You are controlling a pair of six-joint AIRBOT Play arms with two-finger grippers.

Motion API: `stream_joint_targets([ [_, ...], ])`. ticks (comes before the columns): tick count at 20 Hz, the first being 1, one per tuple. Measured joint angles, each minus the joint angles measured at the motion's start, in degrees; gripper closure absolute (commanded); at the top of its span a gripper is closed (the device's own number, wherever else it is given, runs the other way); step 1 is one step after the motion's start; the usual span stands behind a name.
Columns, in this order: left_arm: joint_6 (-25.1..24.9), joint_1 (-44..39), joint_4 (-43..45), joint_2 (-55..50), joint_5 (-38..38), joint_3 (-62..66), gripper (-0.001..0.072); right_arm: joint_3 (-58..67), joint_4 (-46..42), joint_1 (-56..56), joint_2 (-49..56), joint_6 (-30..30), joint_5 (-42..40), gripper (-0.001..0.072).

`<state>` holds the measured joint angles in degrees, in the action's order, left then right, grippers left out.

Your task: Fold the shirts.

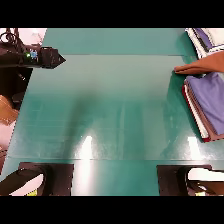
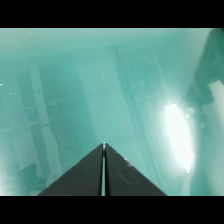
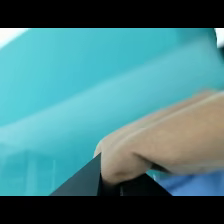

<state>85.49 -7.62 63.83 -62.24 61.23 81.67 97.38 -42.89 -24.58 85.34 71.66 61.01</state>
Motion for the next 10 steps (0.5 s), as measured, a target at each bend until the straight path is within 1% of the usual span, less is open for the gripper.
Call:
stream_joint_targets([
  [3,0.1,0.0,0.0,0.0,-0.1,0.0,0.0681,7.0,-0.1,-0.3,-0.1,0.1,2.2,0.0696],
  [6,0.1,0.0,0.0,0.0,-0.1,0.0,0.0681,13.1,-0.3,-1.1,-0.2,1.2,6.2,0.0696],
  [8,0.1,0.0,0.0,0.0,0.1,0.0,0.0681,15.1,-0.9,-2.1,-0.5,2.0,9.4,0.0696],
  [10,0.1,0.0,0.0,0.0,0.8,0.0,0.0681,14.3,-2.6,-3.1,-2.1,3.1,12.2,0.0696],
])
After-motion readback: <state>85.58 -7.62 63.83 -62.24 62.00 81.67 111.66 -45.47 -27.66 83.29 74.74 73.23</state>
